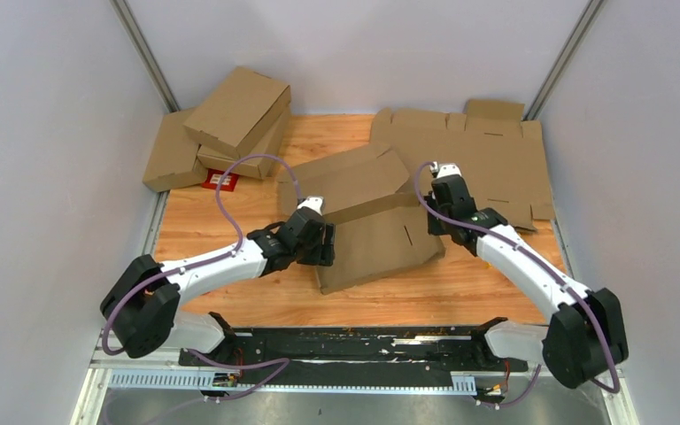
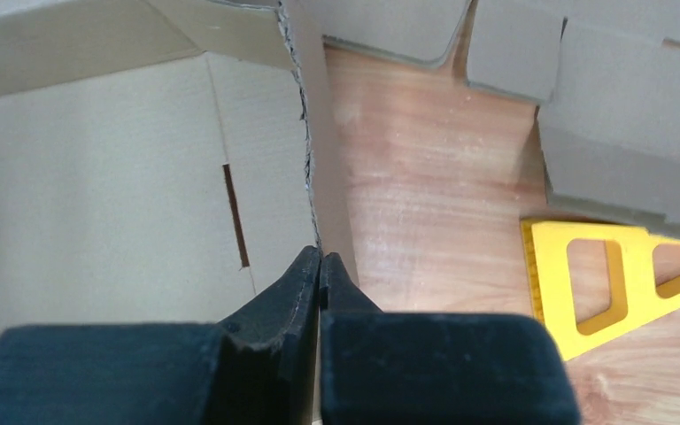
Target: Fold the paper box
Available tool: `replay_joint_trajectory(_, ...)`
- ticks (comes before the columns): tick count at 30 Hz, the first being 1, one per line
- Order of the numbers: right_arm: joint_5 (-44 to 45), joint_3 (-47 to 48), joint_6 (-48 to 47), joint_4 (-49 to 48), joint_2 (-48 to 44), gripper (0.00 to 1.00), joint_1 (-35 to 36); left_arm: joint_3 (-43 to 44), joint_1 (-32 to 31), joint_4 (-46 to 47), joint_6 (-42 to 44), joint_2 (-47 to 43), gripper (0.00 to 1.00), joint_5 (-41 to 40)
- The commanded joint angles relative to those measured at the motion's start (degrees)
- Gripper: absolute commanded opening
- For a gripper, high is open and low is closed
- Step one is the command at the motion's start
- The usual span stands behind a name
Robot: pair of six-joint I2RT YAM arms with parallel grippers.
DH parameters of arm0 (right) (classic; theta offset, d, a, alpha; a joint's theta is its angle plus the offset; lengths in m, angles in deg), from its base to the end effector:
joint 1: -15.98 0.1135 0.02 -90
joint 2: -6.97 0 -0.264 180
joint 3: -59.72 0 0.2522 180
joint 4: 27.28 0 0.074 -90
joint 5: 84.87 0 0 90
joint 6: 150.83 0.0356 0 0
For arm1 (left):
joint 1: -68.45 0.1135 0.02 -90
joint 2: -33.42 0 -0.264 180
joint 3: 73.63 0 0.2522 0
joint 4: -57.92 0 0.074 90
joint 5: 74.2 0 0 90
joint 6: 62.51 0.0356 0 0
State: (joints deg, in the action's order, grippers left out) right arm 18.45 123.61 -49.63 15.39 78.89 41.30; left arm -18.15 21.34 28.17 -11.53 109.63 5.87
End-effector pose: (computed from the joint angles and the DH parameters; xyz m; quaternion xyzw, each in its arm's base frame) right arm 0.2355 0.1023 0.2452 -0.0763 0.9331 0.0009 0.3514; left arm 0.1831 -0.1880 0.1965 0.0370 0.9373 -0.1705 0.3017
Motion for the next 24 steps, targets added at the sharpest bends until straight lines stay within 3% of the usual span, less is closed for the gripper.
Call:
replay_joint_trajectory(1,-4.8,-2.6,3.7,0.3,-5.1,0.02,0.3,3.7,0.2,1.1,8.7,1.4,0.76,0.2)
replay_joint_trajectory(7,-2.3,-4.0,7.2,6.5,-7.3,0.03,0.3,4.7,0.2,-0.9,14.1,3.1,0.69,1.3)
replay_joint_trajectory(10,-1.5,-5.6,9.4,6.5,-9.6,0.10,0.3,5.9,0.2,-3.6,14.7,4.2,0.67,0.6)
replay_joint_trajectory(11,-1.4,-6.2,10.0,6.1,-10.3,0.15,0.3,6.4,0.2,-4.2,14.8,4.5,0.67,0.4)
replay_joint_trajectory(13,-2.3,-6.9,9.7,5.5,-11.1,0.38,0.3,7.0,0.2,-5.6,15.0,5.0,0.64,-0.5)
replay_joint_trajectory(16,-0.6,-7.1,10.1,5.4,-11.5,0.65,0.3,7.4,0.2,-6.6,15.1,5.3,0.59,-0.7)
replay_joint_trajectory(17,0.2,-7.1,10.4,5.3,-11.6,0.79,0.4,7.5,0.2,-6.8,15.2,5.2,0.59,-0.9)
replay_joint_trajectory(18,0.5,-7.1,10.4,5.0,-11.5,0.83,0.3,7.6,0.2,-7.0,15.3,5.2,0.58,-1.2)
replay_joint_trajectory(24,1.1,-5.9,10.5,3.1,-9.8,0.84,0.3,7.1,0.2,-8.0,16.6,5.0,0.56,-4.5)
